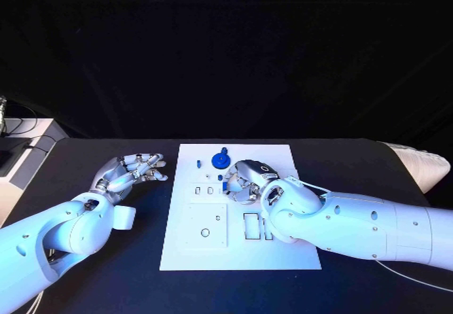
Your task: Assemble the parts on the task board
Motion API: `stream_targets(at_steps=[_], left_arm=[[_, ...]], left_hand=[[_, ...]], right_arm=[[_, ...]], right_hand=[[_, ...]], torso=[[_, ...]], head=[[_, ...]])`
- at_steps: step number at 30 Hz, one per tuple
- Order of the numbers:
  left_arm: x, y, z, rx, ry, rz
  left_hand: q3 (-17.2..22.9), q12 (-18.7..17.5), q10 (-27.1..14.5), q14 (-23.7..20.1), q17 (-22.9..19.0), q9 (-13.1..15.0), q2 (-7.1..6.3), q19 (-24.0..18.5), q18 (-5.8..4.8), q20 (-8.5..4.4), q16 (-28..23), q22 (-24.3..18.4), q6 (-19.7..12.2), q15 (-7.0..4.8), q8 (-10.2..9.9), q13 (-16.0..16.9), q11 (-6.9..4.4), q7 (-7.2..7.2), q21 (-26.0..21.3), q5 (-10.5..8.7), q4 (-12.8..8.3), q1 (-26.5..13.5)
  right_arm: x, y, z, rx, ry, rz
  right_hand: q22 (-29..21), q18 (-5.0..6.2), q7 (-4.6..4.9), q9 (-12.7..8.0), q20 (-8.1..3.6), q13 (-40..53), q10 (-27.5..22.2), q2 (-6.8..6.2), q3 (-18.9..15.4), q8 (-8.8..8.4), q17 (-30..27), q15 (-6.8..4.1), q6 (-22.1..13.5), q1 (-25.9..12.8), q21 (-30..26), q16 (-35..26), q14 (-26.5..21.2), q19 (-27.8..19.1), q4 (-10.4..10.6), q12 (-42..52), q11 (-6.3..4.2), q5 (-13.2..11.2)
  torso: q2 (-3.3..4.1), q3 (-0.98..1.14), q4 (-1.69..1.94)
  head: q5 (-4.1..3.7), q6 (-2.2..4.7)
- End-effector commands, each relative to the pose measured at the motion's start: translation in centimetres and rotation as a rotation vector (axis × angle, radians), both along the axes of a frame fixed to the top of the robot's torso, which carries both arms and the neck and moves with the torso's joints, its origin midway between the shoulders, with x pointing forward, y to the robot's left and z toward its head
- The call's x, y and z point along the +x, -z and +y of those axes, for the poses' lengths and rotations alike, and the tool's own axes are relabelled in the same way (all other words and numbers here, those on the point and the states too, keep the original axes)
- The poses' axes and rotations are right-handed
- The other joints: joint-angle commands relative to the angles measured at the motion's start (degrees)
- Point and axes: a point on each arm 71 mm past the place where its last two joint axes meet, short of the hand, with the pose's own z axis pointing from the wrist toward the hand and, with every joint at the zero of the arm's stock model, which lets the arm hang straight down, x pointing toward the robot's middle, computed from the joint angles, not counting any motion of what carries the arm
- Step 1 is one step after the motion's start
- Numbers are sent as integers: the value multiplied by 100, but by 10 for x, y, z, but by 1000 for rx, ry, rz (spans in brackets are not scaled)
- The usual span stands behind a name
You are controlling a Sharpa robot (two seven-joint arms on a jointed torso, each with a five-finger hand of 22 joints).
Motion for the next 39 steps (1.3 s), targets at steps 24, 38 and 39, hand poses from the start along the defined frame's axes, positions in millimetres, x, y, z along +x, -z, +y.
stream_targets(at_steps=[24,38,39], left_arm=[[0,2,-6,64,36,1],[4,-2,-22,224,83,49],[5,-3,-24,237,91,58]], left_hand=[[-376,474,382,-53,320,41,-268,-122,66,1,598,117,-174,-50,-77,303,-53,28,225,-25,7,-481],[-1196,4468,-271,1923,3593,1107,221,638,-14,-471,4284,2265,-493,-466,1931,2939,-456,-354,3205,80,28,-1366],[-1208,4557,-272,2034,3807,1142,229,757,-45,-481,4393,2494,-504,-476,1984,2989,-459,-362,3373,78,28,-1392]], right_arm=[[-6,-8,-11,58,26,-56],[7,-43,-46,299,20,-4],[9,-45,-49,319,20,1]], right_hand=[[1441,-12,33,-89,87,1215,328,117,-1784,-107,1265,76,-238,248,-46,-8,542,558,795,-92,81,-517],[1298,50,46,-82,106,1156,260,348,-1911,-57,1166,91,-267,455,-283,-38,517,436,768,-163,95,-393],[1290,54,43,-76,105,1160,262,366,-1898,-40,1165,89,-256,472,-298,-39,516,428,772,-159,93,-371]], torso=[[-9,9,-7],[-91,59,-12],[-100,66,-17]], head=[[37,11],[98,72],[101,77]])
